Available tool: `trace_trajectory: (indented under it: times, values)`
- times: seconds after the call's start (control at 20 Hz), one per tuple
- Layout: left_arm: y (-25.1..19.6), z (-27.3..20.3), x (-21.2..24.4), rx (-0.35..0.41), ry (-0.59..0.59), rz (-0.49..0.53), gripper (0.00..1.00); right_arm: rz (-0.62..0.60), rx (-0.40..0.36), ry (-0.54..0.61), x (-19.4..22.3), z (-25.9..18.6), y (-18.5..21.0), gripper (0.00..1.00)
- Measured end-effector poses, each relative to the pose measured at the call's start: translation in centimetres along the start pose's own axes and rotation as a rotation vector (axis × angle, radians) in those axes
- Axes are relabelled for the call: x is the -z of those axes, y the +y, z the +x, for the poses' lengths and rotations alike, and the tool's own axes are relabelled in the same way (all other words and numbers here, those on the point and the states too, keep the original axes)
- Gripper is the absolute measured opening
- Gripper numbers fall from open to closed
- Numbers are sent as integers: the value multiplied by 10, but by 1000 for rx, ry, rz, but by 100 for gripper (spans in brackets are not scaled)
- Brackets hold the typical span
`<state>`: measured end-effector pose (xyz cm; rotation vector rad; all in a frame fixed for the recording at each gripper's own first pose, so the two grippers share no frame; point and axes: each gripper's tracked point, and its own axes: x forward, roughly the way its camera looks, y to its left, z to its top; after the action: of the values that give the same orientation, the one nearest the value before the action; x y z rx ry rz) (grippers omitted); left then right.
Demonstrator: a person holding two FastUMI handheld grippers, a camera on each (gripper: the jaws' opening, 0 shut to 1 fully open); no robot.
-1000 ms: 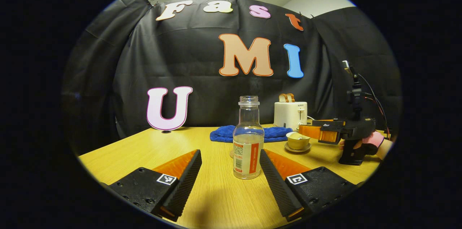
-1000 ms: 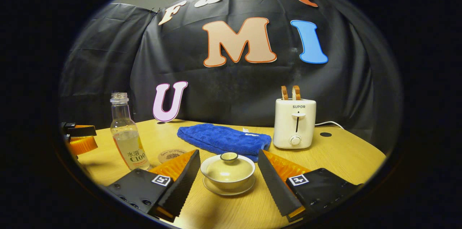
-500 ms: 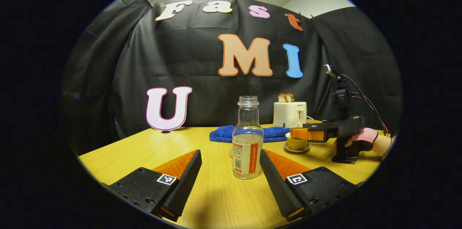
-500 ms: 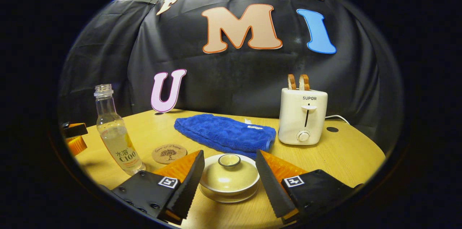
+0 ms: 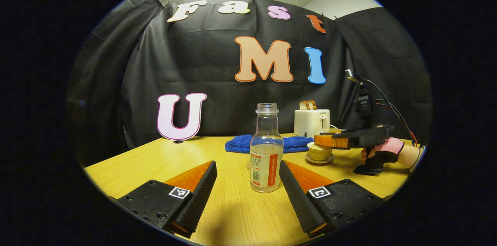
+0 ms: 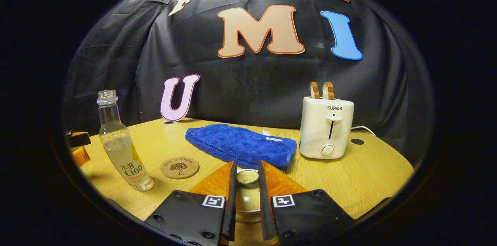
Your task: Open the teacup lid with one hand, grasp the water bottle and pour water into the teacup with the other hand; after pouring, place the water bottle on the coaster and then close the teacup lid.
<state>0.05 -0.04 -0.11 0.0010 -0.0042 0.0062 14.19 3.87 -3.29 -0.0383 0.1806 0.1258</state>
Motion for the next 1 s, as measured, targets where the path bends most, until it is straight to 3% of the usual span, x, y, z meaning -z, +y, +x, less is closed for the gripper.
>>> trace_trajectory:
  times: [0.4,1.0]
  values:
    - [0,0,0,0,1,0,94,14,9,-77,-11,-12,-4,30]
    - [-9,16,2,49,7,-2,94,34,67,-169,-14,-79,-19,30]
